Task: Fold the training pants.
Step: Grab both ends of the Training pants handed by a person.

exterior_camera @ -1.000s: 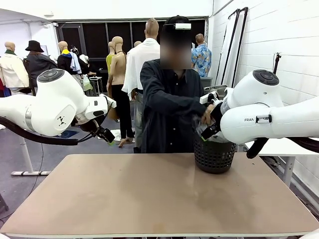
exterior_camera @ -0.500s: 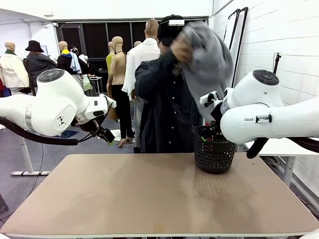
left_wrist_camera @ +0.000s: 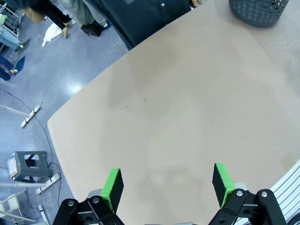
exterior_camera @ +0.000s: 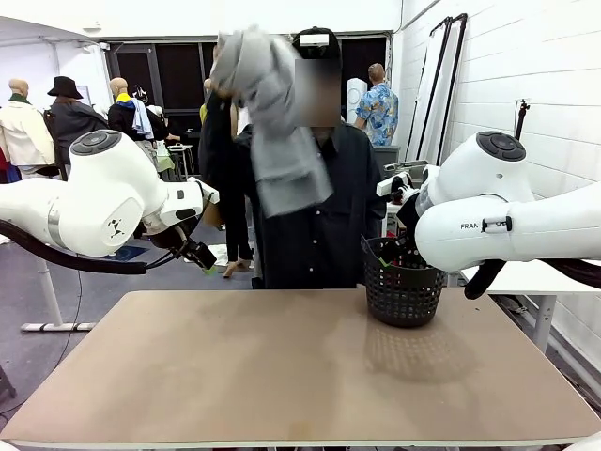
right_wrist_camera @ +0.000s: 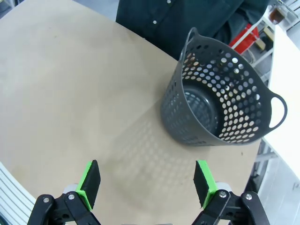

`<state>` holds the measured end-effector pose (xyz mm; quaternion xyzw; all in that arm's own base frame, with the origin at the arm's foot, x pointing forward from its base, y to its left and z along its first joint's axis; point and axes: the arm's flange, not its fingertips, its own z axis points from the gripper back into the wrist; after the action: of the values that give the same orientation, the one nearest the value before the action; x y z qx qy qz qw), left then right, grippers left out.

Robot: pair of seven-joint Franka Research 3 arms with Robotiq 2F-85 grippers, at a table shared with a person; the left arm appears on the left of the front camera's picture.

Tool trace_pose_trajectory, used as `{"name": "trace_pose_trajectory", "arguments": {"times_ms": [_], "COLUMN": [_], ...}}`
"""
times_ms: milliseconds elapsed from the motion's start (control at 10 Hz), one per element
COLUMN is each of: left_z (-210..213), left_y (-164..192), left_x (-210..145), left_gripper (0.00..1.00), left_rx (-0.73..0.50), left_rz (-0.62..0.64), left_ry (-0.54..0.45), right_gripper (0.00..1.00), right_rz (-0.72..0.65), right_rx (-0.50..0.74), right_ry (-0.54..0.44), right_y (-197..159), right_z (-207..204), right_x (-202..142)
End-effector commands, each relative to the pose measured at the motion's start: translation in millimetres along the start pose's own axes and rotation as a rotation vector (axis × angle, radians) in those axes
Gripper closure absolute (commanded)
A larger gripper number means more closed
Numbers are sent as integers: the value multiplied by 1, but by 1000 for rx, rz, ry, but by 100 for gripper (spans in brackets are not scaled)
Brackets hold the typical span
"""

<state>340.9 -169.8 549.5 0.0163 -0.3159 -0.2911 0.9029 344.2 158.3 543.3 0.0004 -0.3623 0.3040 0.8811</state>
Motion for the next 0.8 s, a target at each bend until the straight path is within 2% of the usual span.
{"name": "trace_pose_trajectory", "arguments": {"times_ms": [0,700], "left_z": [0,0], "left_y": [1,1], "left_x": [0,0], "left_gripper": [0,0], "left_rx": [-3,-3], "left_rz": [-6,-6], "left_ry": [-1,-1], "right_gripper": [0,0], "right_rz": [2,2], "right_rx": [-4,-4], "right_ry": [-5,-5], "right_y": [0,0], "right_z": [-1,-1], "right_x": [-1,-1]}}
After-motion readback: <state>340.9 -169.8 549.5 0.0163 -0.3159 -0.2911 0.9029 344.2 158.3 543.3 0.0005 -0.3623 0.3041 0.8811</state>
